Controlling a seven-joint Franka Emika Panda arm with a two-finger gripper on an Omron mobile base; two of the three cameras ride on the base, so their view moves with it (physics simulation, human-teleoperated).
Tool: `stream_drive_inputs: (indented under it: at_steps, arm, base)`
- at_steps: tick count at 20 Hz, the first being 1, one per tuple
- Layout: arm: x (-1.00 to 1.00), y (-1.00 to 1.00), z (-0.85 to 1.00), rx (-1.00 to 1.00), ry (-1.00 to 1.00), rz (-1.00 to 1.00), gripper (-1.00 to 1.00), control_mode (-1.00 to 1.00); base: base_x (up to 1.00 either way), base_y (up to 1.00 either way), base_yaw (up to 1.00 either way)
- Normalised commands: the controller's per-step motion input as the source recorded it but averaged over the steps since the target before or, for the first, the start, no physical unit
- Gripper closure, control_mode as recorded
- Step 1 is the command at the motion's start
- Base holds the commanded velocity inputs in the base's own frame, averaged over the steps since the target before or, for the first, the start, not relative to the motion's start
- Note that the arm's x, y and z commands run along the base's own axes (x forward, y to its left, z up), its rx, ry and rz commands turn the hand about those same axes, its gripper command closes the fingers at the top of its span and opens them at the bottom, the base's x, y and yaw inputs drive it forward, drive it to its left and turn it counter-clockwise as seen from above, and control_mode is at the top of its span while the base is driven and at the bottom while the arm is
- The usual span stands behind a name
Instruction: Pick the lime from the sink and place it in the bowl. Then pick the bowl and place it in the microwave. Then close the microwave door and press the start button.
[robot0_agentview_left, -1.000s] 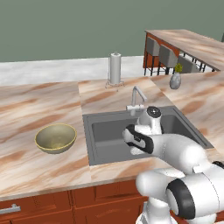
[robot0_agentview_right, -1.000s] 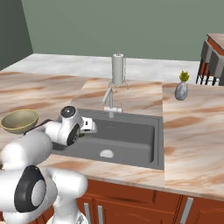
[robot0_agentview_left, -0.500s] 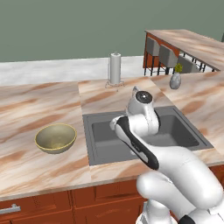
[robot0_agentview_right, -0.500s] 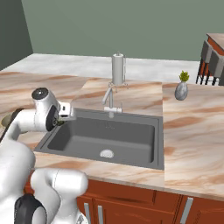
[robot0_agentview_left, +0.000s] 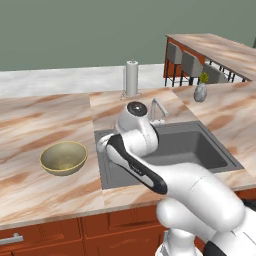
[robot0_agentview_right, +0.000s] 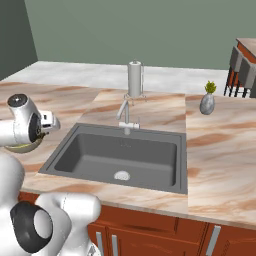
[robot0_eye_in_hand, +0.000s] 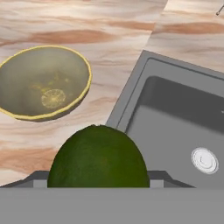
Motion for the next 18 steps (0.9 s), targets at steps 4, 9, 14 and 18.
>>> stream_drive_inputs:
  at_steps: [4, 9, 14, 18]
  arm:
    - [0.00, 1.00, 0.12, -0.04, 0.00, 0.11, 1.00, -1.00]
    - [0.17, 0.95, 0.00, -0.13, 0.02, 0.05, 1.00, -1.00]
    - [0.54, 0.54, -0.07, -0.12, 0.03, 0.00, 1.00, -1.00]
    - [0.55, 0.28, -0.35, -0.05, 0.04, 0.03, 1.00, -1.00]
  base:
    - [0.00, 0.00, 0.00]
    - [0.00, 0.00, 0.00]
    - [0.00, 0.00, 0.00]
    - [0.00, 0.00, 0.00]
